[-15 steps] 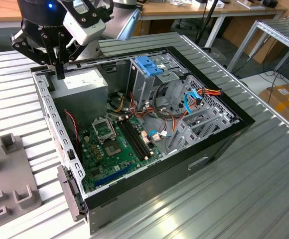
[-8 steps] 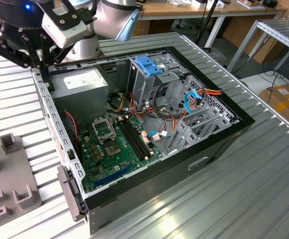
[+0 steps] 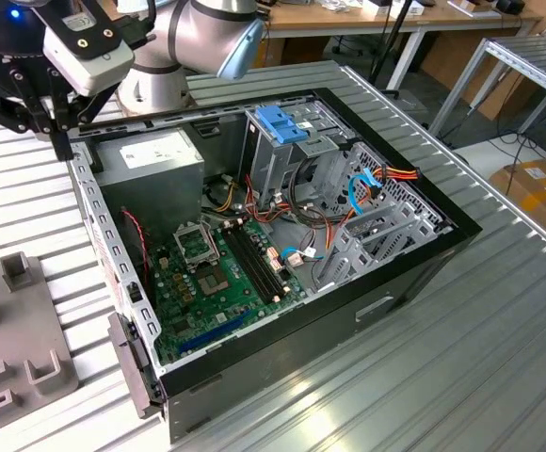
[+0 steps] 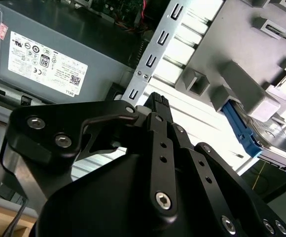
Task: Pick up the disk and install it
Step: 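Reach for the disk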
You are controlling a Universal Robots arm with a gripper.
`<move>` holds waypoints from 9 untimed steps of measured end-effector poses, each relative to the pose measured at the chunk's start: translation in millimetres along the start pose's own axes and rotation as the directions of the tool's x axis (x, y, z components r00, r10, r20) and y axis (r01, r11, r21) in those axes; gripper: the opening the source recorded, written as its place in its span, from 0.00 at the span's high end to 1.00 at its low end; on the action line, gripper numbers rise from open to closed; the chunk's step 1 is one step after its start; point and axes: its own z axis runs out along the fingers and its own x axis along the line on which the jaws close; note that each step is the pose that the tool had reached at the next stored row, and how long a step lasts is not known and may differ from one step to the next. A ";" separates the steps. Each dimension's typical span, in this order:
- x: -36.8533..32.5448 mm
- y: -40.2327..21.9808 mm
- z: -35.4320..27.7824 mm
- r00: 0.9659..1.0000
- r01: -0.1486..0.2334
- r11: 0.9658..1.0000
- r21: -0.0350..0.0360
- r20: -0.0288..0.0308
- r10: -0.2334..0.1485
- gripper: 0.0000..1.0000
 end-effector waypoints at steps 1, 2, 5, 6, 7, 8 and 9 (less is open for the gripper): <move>4.7 -0.3 -0.1 1.000 0.000 1.000 0.000 0.000 0.000 0.89; 8.9 -0.7 -0.2 1.000 0.000 1.000 0.000 0.000 0.000 0.89; 14.5 -1.1 -0.3 1.000 0.000 1.000 0.000 0.000 0.000 0.89; 15.4 -1.1 -0.4 1.000 0.000 1.000 0.000 0.000 0.000 0.89; 15.4 -1.1 -0.4 1.000 0.000 1.000 0.000 0.000 0.000 0.89; 15.4 -1.1 -0.4 1.000 0.000 1.000 0.000 0.000 0.000 0.89; 15.4 -1.1 -0.3 1.000 0.000 1.000 0.000 0.000 0.000 0.89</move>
